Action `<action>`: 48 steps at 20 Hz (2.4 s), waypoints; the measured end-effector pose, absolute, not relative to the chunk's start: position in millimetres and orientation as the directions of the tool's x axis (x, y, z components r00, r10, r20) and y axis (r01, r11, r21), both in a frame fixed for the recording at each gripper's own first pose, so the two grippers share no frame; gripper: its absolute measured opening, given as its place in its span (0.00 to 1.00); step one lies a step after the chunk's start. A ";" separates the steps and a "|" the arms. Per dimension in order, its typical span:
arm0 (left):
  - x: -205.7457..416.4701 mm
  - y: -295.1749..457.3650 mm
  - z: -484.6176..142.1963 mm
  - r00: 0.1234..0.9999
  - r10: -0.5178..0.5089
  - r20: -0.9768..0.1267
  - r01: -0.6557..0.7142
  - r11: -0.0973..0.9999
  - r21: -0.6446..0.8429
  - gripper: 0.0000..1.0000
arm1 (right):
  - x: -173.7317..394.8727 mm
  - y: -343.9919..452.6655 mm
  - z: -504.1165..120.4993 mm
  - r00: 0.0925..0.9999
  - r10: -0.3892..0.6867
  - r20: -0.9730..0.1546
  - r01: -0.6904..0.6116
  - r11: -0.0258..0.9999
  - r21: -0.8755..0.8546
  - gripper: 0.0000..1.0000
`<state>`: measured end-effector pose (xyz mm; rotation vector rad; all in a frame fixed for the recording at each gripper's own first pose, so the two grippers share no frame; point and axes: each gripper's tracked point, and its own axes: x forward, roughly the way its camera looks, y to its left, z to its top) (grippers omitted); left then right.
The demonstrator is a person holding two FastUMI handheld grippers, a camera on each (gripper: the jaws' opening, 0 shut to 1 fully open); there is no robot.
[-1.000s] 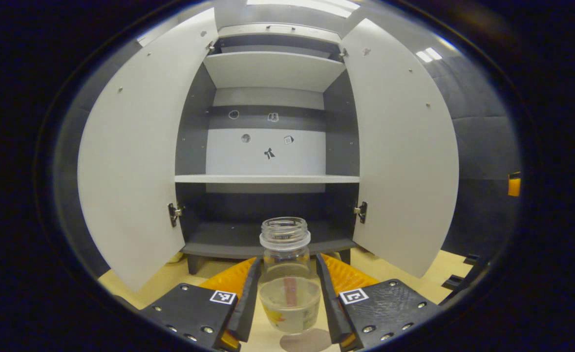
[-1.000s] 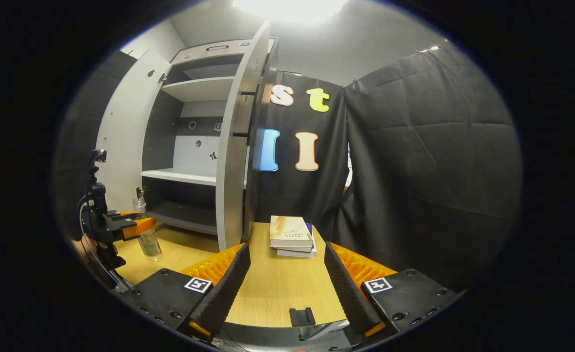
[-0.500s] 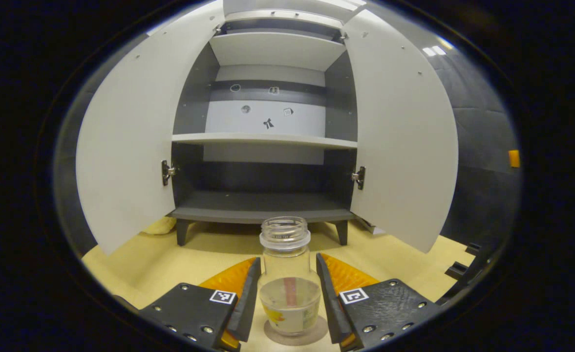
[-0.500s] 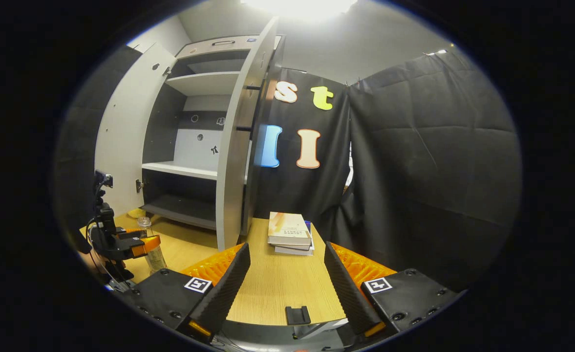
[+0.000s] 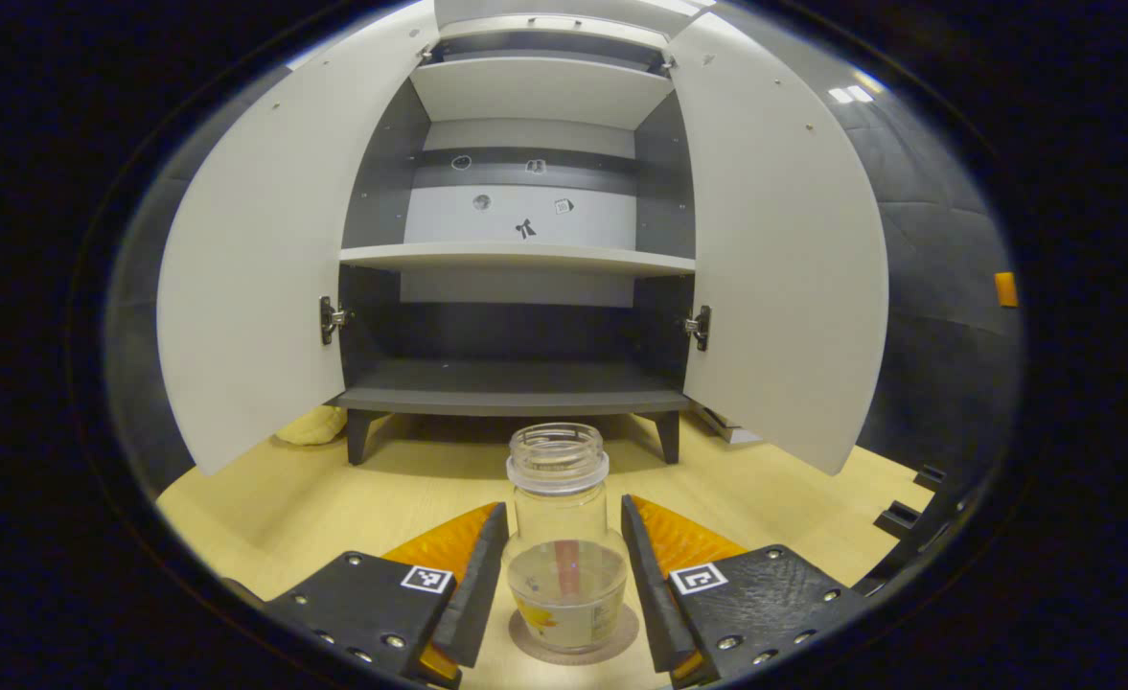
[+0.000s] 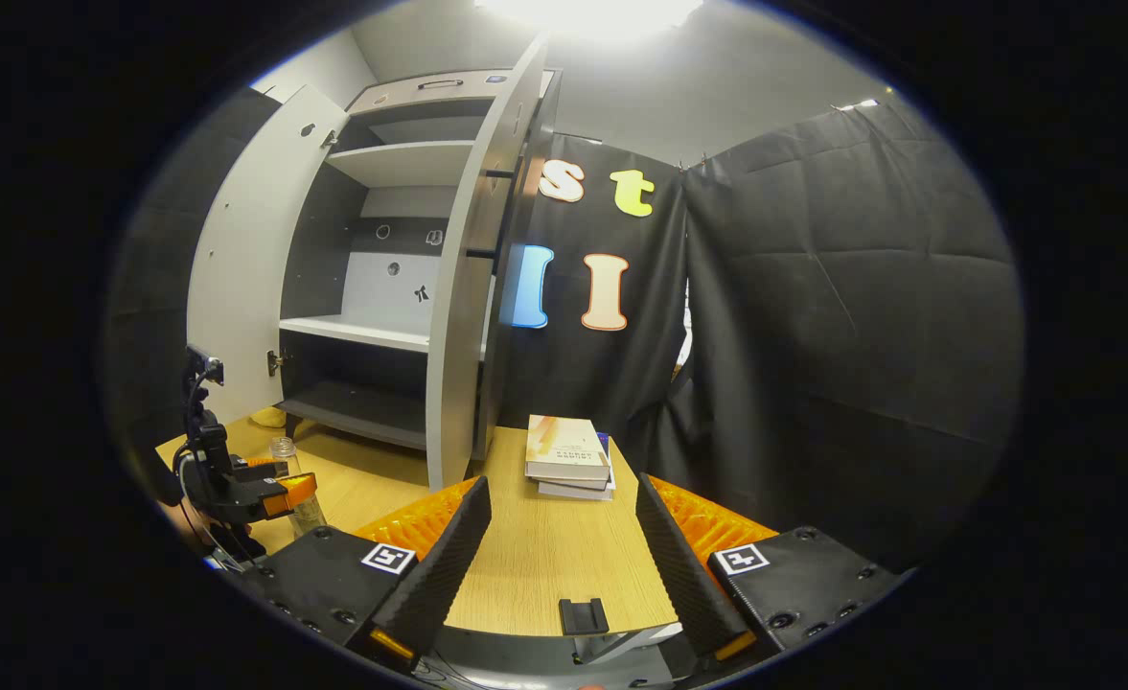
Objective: Grasp the bottle in the cabinet with the left hand and place it on the coaster, then close the right door with the right hand and the left door with the left hand.
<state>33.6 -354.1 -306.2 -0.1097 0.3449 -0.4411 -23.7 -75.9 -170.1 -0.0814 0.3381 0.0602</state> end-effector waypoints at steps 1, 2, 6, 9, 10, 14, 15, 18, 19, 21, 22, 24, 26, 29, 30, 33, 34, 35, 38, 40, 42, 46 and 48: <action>33.2 -353.5 -305.0 0.848 -0.433 -0.304 0.396 0.901 -0.177 0.65 | -24.2 -74.7 -170.2 0.942 0.047 -0.332 -0.074 0.995 -0.070 0.96; 31.5 -353.2 -303.3 0.848 -0.436 -0.300 0.399 0.899 -0.180 0.68 | -24.9 -74.3 -170.1 0.943 0.049 -0.330 -0.076 0.995 -0.069 0.96; 28.7 -353.5 -290.1 0.853 -0.440 -0.280 0.407 0.897 -0.170 0.89 | -24.8 -69.9 -169.4 0.945 0.056 -0.324 -0.079 0.995 -0.058 0.97; 31.3 -349.9 -275.9 0.860 -0.437 -0.263 0.406 0.899 -0.165 0.89 | -20.6 -66.6 -163.1 0.949 0.061 -0.310 -0.080 0.996 -0.046 0.96; 32.7 -348.6 -269.7 0.863 -0.436 -0.256 0.405 0.899 -0.165 0.89 | -19.2 -65.9 -160.3 0.951 0.064 -0.303 -0.080 0.996 -0.043 0.96; 36.6 -339.0 -234.8 0.876 -0.429 -0.219 0.403 0.902 -0.154 0.89 | -11.1 -65.9 -148.1 0.958 0.073 -0.276 -0.084 0.996 -0.031 0.97; 37.2 -335.4 -222.5 0.881 -0.426 -0.207 0.399 0.903 -0.159 0.89 | -7.8 -65.9 -144.9 0.960 0.075 -0.269 -0.085 0.996 -0.024 0.96; 32.7 -320.1 -184.3 0.895 -0.409 -0.177 0.383 0.909 -0.165 0.89 | 5.6 -65.3 -135.2 0.963 0.089 -0.254 -0.088 0.996 0.016 0.97; 31.8 -312.8 -170.5 0.902 -0.396 -0.172 0.373 0.915 -0.152 0.89 | 10.7 -64.8 -130.2 0.964 0.097 -0.248 -0.091 0.995 0.035 0.97; 32.0 -294.1 -139.2 0.920 -0.363 -0.151 0.347 0.930 -0.121 0.89 | 23.4 -64.9 -118.4 0.968 0.109 -0.225 -0.096 0.993 0.067 0.97; 32.3 -284.1 -123.5 0.929 -0.346 -0.132 0.332 0.936 -0.113 0.89 | 30.1 -64.1 -113.8 0.971 0.114 -0.210 -0.100 0.992 0.074 0.97; 28.3 -265.3 -102.3 0.941 -0.315 -0.120 0.305 0.947 -0.100 0.89 | 45.5 -66.9 -105.4 0.977 0.105 -0.184 -0.091 0.992 0.085 0.97; 28.6 -244.1 -83.1 0.952 -0.283 -0.117 0.275 0.958 -0.077 0.89 | 61.1 -67.5 -95.7 0.982 0.097 -0.165 -0.081 0.992 0.098 0.97; 30.2 -212.2 -61.8 0.966 -0.233 -0.114 0.227 0.972 -0.065 0.89 | 83.8 -78.0 -78.3 0.989 0.049 -0.138 -0.038 0.995 0.088 0.97; 30.1 -200.6 -58.1 0.969 -0.216 -0.118 0.209 0.976 -0.066 0.89 | 91.4 -82.2 -72.0 0.991 0.028 -0.130 -0.017 0.996 0.087 0.97; 35.2 -165.6 -41.1 0.980 -0.167 -0.109 0.159 0.984 -0.075 0.89 | 109.9 -93.1 -55.6 0.993 -0.041 -0.112 0.052 0.994 0.097 0.97; 35.6 -153.2 -39.2 0.983 -0.151 -0.105 0.144 0.987 -0.072 0.89 | 114.4 -94.4 -51.6 0.993 -0.060 -0.105 0.071 0.993 0.100 0.97; 37.4 -139.6 -34.4 0.987 -0.131 -0.097 0.125 0.990 -0.066 0.89 | 117.7 -95.8 -47.3 0.992 -0.082 -0.098 0.092 0.990 0.103 0.97; 39.1 -103.3 -27.4 0.992 -0.084 -0.091 0.080 0.995 -0.053 0.89 | 125.0 -92.5 -38.7 0.988 -0.130 -0.085 0.140 0.982 0.125 0.97; 37.2 -80.4 -25.9 0.995 -0.057 -0.084 0.052 0.997 -0.053 0.89 | 128.4 -86.3 -35.7 0.986 -0.141 -0.086 0.152 0.979 0.138 0.96; 36.7 -57.8 -24.8 0.997 -0.025 -0.078 0.021 0.999 -0.047 0.89 | 132.7 -79.3 -31.0 0.985 -0.150 -0.081 0.160 0.977 0.138 0.97; 35.5 -15.6 -25.4 0.997 0.022 -0.078 -0.025 0.999 -0.040 0.89 | 140.9 -61.1 -30.7 0.985 -0.145 -0.089 0.155 0.981 0.118 0.96; 35.2 3.7 -25.7 0.996 0.046 -0.079 -0.049 0.998 -0.038 0.89 | 143.2 -50.5 -30.5 0.987 -0.135 -0.087 0.144 0.983 0.110 0.96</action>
